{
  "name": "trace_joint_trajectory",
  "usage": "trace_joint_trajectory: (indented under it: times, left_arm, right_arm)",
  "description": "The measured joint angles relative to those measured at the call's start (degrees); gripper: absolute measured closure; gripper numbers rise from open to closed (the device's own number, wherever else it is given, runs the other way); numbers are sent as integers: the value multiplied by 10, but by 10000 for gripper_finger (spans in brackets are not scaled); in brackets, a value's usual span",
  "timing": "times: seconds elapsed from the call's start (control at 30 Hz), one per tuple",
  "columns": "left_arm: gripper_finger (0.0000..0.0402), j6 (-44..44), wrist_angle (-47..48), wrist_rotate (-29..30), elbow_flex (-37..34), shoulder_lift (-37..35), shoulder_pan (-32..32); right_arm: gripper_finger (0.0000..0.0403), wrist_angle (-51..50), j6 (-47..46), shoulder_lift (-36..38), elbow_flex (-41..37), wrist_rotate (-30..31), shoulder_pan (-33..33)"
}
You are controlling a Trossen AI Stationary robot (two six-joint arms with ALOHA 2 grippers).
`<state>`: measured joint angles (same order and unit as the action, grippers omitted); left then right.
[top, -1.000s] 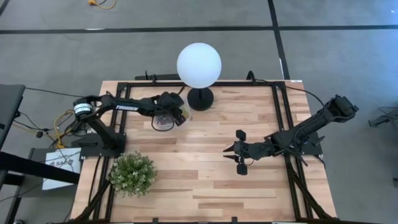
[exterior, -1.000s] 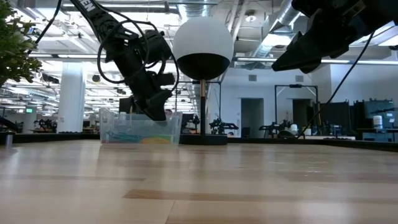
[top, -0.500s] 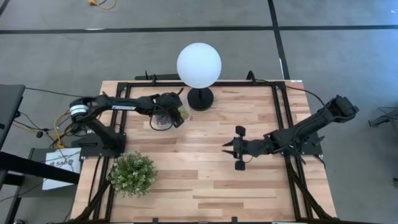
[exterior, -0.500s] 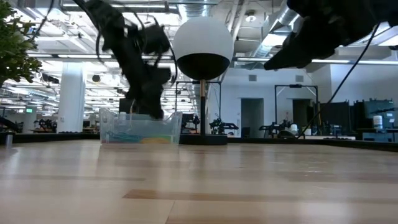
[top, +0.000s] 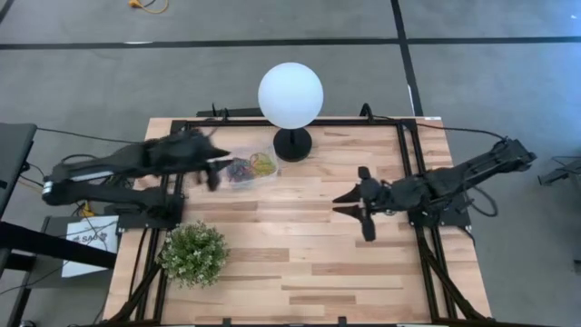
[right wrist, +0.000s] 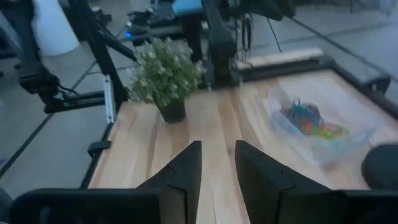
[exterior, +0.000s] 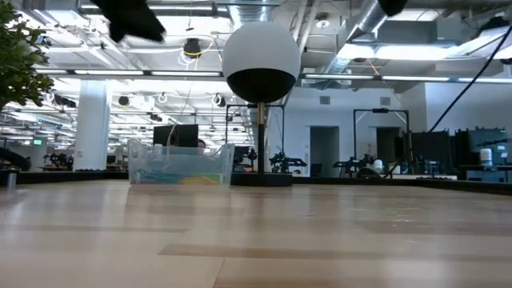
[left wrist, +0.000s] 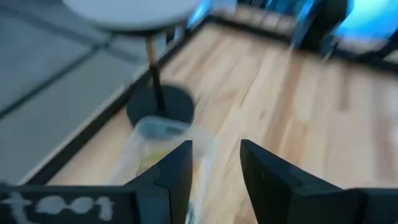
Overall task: Pick and place items into bin
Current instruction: Return to Home Position
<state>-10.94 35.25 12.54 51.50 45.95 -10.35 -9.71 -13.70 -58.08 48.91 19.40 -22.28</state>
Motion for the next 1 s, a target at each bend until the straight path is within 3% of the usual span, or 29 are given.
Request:
trace_joint_trajectory:
  times: [0.13, 0.3, 0.5, 0.73, 1.0]
  left_arm:
    - [278, -28, -15, 32, -62, -129, 49]
    - [278, -47, -97, 28, -186, -279, 89]
    - [278, -51, -229, 25, -327, -395, 103]
    - [278, -62, -279, 32, -421, -460, 103]
    - [278, -58, -284, 47, -434, -456, 102]
  right_arm:
    - [312, -45, 12, 41, 15, -1, 1]
    - [312, -154, -35, 104, 8, 19, 2]
    - [312, -86, -39, 155, -102, 64, -12]
    - [312, 50, -43, 231, -238, 61, -13]
    - [312, 112, -43, 335, -335, 60, -14]
